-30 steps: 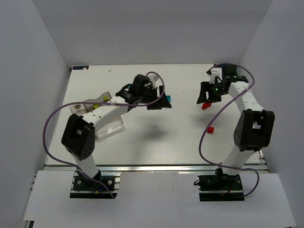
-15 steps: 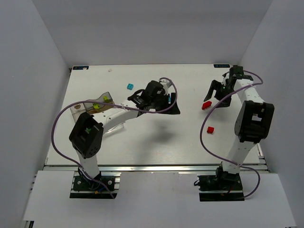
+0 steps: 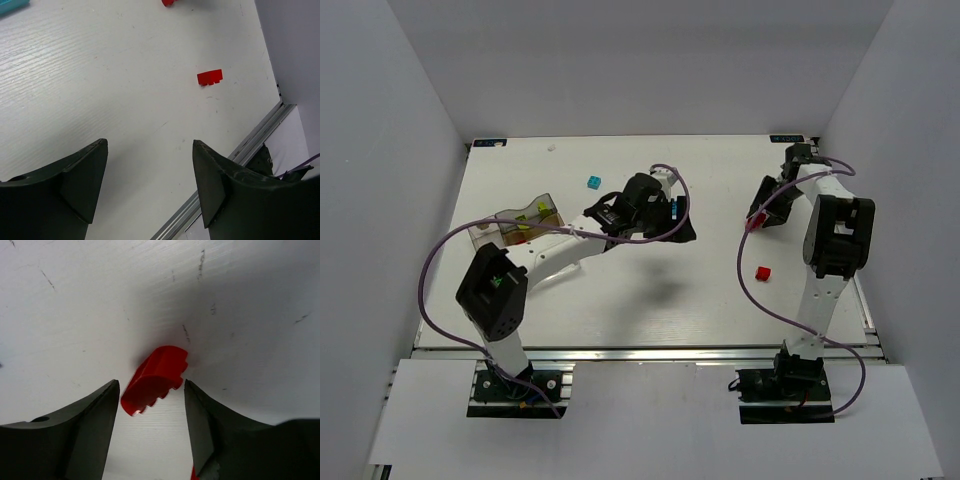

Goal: Sort the legos into containers by color

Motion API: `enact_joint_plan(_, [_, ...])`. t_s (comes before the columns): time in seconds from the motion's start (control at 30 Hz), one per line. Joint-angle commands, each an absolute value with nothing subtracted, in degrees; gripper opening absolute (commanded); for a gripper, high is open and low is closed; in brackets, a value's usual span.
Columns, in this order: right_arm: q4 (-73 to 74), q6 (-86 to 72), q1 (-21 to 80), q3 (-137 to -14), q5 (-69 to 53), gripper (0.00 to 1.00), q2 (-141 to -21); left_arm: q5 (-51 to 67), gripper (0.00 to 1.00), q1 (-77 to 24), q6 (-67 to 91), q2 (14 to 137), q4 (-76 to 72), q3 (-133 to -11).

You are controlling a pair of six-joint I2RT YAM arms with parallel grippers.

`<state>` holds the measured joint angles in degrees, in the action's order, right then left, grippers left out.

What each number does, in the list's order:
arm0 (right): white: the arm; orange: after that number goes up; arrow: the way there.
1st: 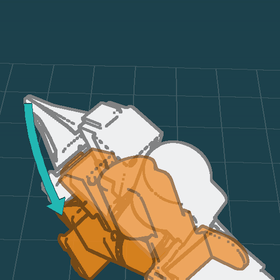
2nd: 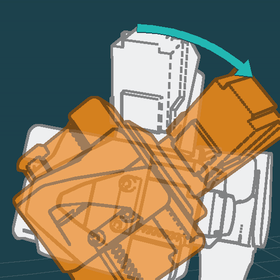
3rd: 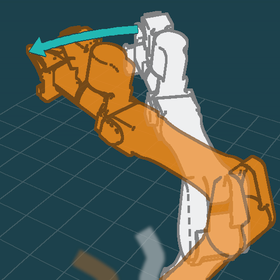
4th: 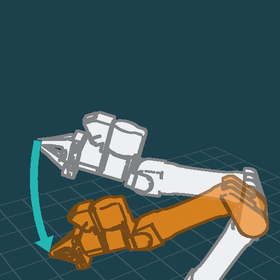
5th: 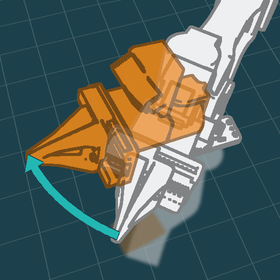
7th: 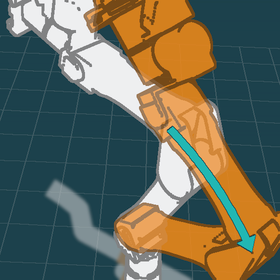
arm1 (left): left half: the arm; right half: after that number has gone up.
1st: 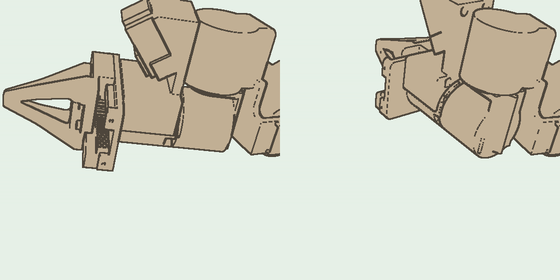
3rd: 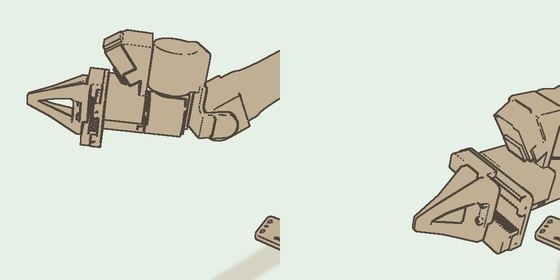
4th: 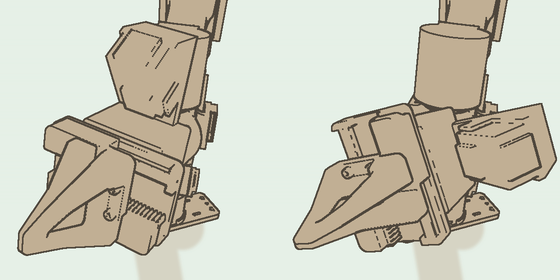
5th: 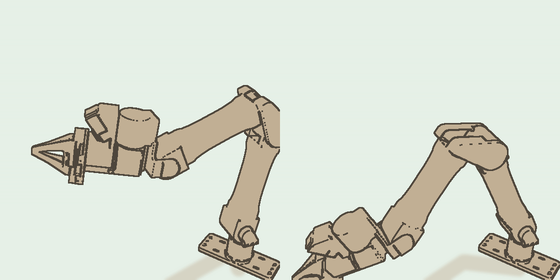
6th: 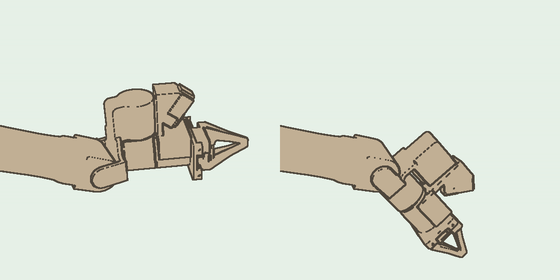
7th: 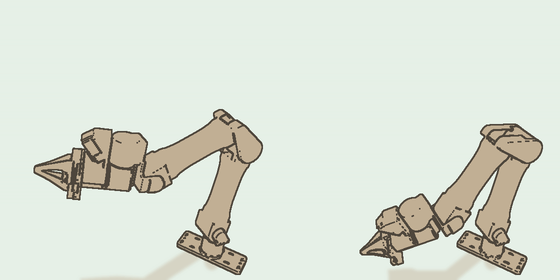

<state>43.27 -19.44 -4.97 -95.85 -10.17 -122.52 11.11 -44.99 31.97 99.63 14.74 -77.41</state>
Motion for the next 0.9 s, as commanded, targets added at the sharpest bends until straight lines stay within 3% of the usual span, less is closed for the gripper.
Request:
enact_joint_plan(0.0, [43.07, -21.09, -3.61, -97.74, -10.02, 0.59, -123.31, 8.53, 0.78, -45.35, 31.82, 95.10, 15.47, -76.91])
enact_joint_plan(0.07, [43.15, -21.27, -3.25, -97.38, -10.37, 0.47, -123.49, 7.91, 0.78, -45.35, 31.82, 94.14, 16.08, -76.56])
enact_joint_plan(0.13, [43.15, -21.27, -2.73, -97.12, -10.28, 0.41, -123.66, 6.77, 0.78, -45.35, 31.90, 92.74, 16.26, -76.03])
enact_joint_plan(0.2, [43.15, -20.40, -2.55, -97.38, -10.98, 0.28, -123.75, 5.55, 0.79, -45.35, 31.99, 91.33, 16.43, -74.62])
enact_joint_plan(0.23, [42.89, -19.61, -2.46, -98.25, -11.68, 0.17, -123.66, 4.93, 0.79, -45.35, 31.99, 90.62, 16.78, -74.27])
enact_joint_plan(0.33, [43.15, -15.06, -1.58, -102.02, -17.20, 0.00, -123.14, 2.12, 0.79, -45.35, 32.34, 86.15, 16.88, -71.64])
enact_joint_plan(0.43, [43.33, -6.21, -0.26, -107.98, -32.31, 0.00, -124.01, -2.43, 0.80, -45.35, 32.95, 78.68, 14.87, -66.37])
enact_joint_plan(0.6, [46.58, 15.88, 12.47, -115.13, -49.62, 0.00, -125.60, -10.18, 0.82, -44.82, 36.12, 61.75, 11.08, -55.31])
enact_joint_plan(0.77, [44.75, 33.10, 24.83, -116.63, -57.12, 0.00, -126.91, -17.30, 0.82, -44.30, 38.14, 51.43, 15.20, -53.35])
enact_joint_plan(0.87, [37.73, 33.75, 30.66, -117.94, -61.08, 0.00, -128.75, -19.68, 0.82, -44.82, 38.41, 48.35, 18.71, -54.75])
